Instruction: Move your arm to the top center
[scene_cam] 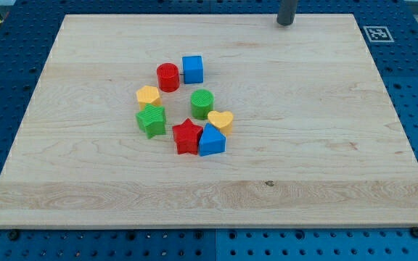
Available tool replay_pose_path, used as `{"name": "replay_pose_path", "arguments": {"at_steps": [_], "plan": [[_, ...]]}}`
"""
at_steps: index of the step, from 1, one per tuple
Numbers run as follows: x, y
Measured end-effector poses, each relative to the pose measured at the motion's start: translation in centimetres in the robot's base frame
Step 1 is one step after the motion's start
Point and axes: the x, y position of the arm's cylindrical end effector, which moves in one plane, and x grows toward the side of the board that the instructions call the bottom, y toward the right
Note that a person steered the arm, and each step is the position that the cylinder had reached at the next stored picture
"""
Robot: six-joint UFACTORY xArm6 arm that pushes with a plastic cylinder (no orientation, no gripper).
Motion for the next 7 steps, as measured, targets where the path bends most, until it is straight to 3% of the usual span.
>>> {"name": "replay_pose_path", "arguments": {"at_steps": [1,2,4,5,7], "plan": [[0.0,-0.2],[0.4,-4.9],[0.8,-7.4],[0.9,-12.1],[0.3,-15.6]]}}
